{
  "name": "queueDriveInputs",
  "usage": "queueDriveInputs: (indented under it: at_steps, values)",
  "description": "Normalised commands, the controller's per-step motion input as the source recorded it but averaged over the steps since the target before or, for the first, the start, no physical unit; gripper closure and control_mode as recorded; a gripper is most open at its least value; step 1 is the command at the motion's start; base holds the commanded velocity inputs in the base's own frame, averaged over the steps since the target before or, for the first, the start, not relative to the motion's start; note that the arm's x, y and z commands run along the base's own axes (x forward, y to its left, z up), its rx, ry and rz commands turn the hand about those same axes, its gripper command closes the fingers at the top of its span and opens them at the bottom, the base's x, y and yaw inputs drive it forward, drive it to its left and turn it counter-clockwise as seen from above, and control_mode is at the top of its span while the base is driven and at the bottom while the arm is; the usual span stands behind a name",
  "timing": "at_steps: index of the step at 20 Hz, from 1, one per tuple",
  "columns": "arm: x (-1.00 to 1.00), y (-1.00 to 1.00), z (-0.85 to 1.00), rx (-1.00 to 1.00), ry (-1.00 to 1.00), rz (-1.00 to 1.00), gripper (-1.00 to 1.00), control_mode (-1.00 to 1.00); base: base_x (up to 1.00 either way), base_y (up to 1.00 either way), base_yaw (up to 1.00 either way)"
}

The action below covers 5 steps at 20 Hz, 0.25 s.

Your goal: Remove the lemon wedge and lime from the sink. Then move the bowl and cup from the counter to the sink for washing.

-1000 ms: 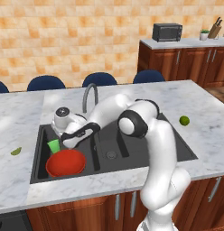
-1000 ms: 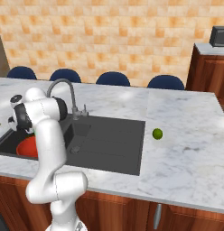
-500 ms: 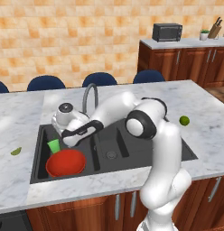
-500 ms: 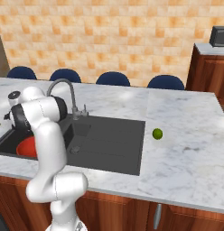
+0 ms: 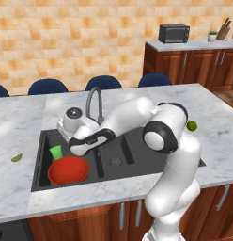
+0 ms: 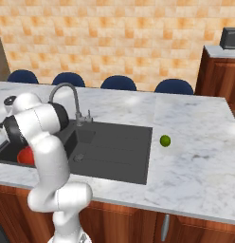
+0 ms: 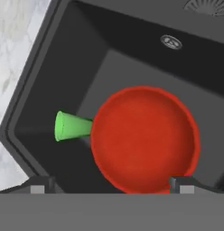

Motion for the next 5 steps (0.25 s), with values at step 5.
queueDriveInputs:
  at_steps: [5]
  values:
    - [-0.3, -0.22, 0.38, 0.0, 0.03, 0.02, -1.0, -1.0, 0.0, 0.0, 0.0]
